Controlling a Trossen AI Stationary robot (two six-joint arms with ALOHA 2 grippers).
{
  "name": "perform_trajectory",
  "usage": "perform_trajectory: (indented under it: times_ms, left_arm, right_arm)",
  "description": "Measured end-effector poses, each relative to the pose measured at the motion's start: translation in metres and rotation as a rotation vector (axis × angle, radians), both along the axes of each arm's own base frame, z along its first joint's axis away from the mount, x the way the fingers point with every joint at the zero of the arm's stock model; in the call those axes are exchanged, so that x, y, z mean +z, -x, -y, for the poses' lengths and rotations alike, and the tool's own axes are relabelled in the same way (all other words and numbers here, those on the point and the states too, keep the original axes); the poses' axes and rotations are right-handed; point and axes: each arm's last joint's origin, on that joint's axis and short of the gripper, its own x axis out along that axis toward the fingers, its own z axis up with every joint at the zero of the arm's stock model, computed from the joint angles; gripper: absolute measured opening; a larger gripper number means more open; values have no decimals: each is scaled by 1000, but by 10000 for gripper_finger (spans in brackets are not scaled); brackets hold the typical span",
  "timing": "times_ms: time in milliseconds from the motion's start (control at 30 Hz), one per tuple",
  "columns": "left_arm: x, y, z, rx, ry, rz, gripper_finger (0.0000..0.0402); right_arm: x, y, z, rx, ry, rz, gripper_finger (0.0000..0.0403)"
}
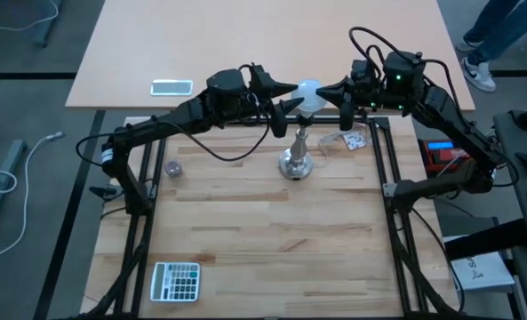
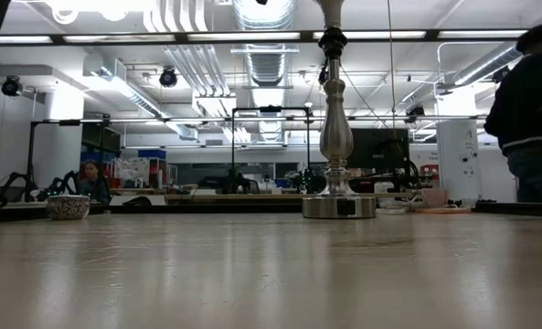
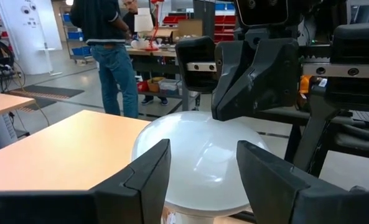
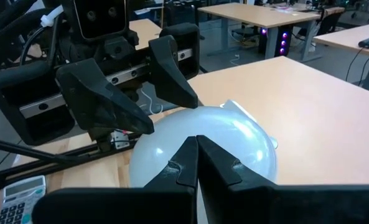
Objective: Screw lightbulb
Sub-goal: Insert the light bulb into the lamp
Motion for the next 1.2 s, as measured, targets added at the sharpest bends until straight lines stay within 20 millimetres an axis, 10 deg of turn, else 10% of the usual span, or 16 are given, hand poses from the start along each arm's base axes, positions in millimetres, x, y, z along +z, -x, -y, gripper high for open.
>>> perform_trajectory:
  times_ms: [1200]
  left_arm:
    - [2, 1, -2, 19, -26, 6, 178]
  right_arm:
    - [3, 7, -4, -53, -42, -57, 0]
